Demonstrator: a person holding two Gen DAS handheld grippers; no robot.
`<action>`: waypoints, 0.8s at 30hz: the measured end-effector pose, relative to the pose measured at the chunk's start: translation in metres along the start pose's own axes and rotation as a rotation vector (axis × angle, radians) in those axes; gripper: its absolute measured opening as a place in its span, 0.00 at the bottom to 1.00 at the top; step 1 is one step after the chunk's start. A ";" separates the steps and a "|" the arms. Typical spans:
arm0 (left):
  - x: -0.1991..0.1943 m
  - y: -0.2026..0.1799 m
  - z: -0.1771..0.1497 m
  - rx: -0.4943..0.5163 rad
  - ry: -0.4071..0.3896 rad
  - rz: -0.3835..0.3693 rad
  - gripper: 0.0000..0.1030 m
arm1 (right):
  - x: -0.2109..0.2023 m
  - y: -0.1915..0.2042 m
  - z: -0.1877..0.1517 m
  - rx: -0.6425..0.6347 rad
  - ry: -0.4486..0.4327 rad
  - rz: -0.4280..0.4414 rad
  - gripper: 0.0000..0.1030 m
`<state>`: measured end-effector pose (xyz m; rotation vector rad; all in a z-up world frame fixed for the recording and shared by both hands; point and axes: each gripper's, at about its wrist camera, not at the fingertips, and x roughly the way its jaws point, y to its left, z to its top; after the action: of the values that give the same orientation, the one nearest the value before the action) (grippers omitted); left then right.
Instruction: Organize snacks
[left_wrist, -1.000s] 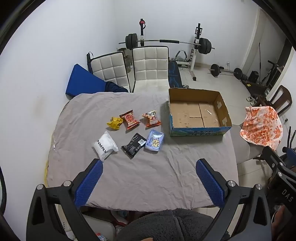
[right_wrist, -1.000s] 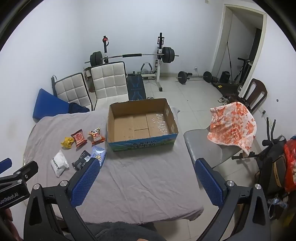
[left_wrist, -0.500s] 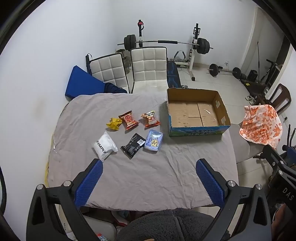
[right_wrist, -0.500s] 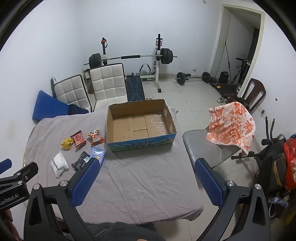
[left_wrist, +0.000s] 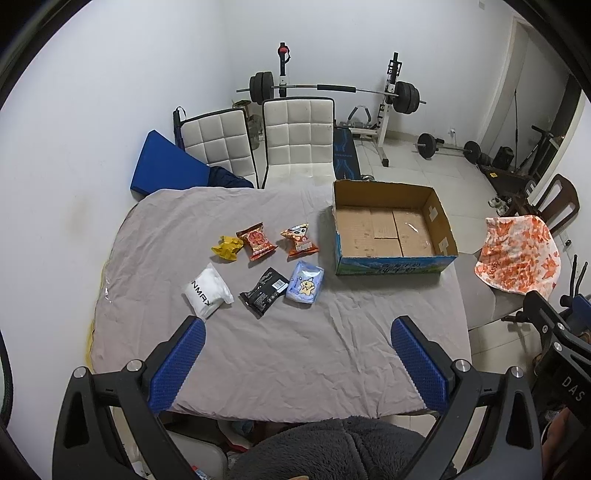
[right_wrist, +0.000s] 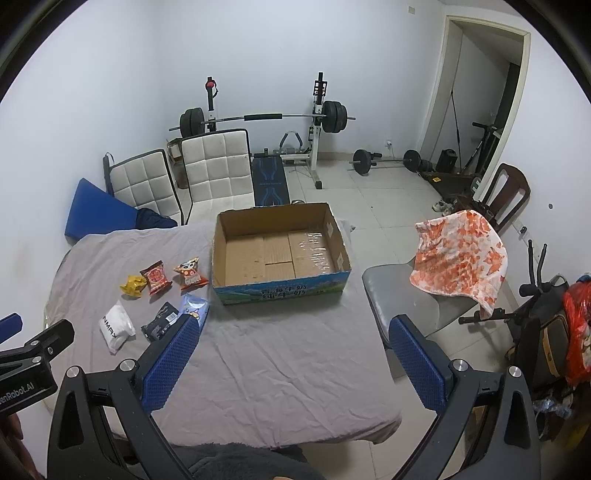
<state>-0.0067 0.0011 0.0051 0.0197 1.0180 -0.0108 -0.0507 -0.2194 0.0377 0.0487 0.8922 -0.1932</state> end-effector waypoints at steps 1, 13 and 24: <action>0.000 0.000 0.000 -0.001 -0.001 0.000 1.00 | 0.000 0.001 0.000 -0.002 -0.002 -0.002 1.00; -0.004 0.000 0.001 -0.006 -0.010 -0.003 1.00 | -0.005 0.001 0.001 -0.002 -0.008 0.001 1.00; -0.007 0.002 0.002 -0.009 -0.017 -0.004 1.00 | -0.005 0.002 0.003 -0.004 -0.010 -0.001 1.00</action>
<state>-0.0080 0.0026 0.0120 0.0090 1.0012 -0.0101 -0.0510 -0.2174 0.0435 0.0432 0.8823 -0.1922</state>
